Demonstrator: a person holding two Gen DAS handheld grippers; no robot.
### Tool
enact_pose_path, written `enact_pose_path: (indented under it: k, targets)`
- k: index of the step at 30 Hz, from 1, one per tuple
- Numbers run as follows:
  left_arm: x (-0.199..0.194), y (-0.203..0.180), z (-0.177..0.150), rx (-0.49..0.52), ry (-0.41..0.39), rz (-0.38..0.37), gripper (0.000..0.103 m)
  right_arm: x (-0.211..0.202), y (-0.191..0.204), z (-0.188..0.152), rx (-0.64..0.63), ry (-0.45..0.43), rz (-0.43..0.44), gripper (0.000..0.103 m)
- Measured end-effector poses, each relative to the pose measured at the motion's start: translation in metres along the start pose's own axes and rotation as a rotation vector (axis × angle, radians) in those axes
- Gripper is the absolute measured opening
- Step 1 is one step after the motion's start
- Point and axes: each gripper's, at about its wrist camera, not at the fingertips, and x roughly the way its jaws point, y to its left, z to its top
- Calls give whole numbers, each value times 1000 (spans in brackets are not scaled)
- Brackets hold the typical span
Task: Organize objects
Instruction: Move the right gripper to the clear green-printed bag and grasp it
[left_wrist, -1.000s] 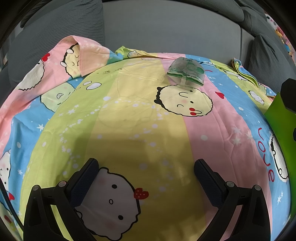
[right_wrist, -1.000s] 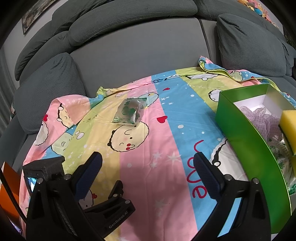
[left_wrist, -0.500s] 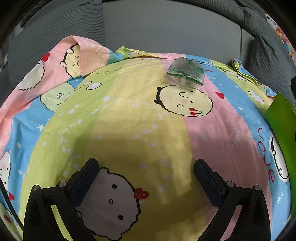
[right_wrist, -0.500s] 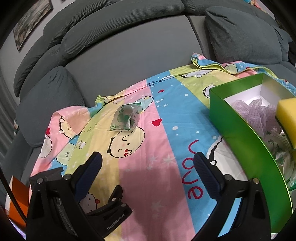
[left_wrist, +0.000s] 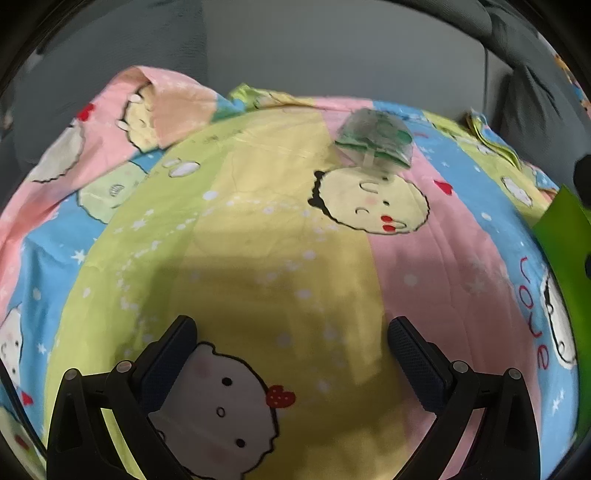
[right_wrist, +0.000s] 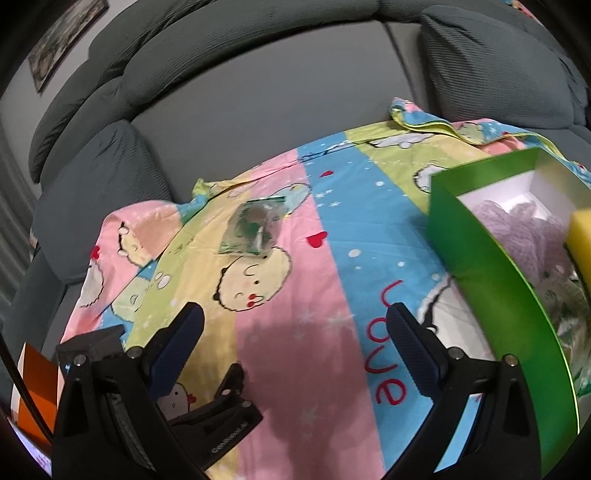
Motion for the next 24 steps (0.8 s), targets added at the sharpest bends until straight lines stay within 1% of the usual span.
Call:
enact_pose_path:
  k: [2,3,4,6,8,11,12,13,16,19,21,24]
  targets:
    - [-4,6,5,-21,38,-23,103,0,8,5,-28,-8,-16,99]
    - [-7,13,8,-50,56,-41,103,1,12,9,-42,-13,-20,99]
    - [-10,19,9,-80,58,-57,103,2,18,14,-57,-13,-19,99]
    - [-20,36,14,-154,28,-79,103,8,30,25,-84,1,-11,99]
    - [-27,48,18,-186,-2,-64,103,13,40,35,-94,13,-4,99]
    - [-30,59,24,-182,-26,-5,103,32,56,53,-79,78,32,99]
    - [-31,60,25,-177,-28,-1,103,42,63,60,-84,102,57,99]
    - [-31,62,26,-176,-31,-1,103,48,68,64,-93,112,61,99]
    - [-34,69,29,-198,-46,-5,103,73,86,78,-140,137,18,99]
    - [-36,73,33,-201,-58,-9,103,101,97,87,-179,186,8,99]
    - [-38,74,34,-200,-62,-18,103,119,99,90,-184,213,-16,99]
    - [-38,76,35,-214,-63,-39,103,144,96,95,-181,245,-76,99]
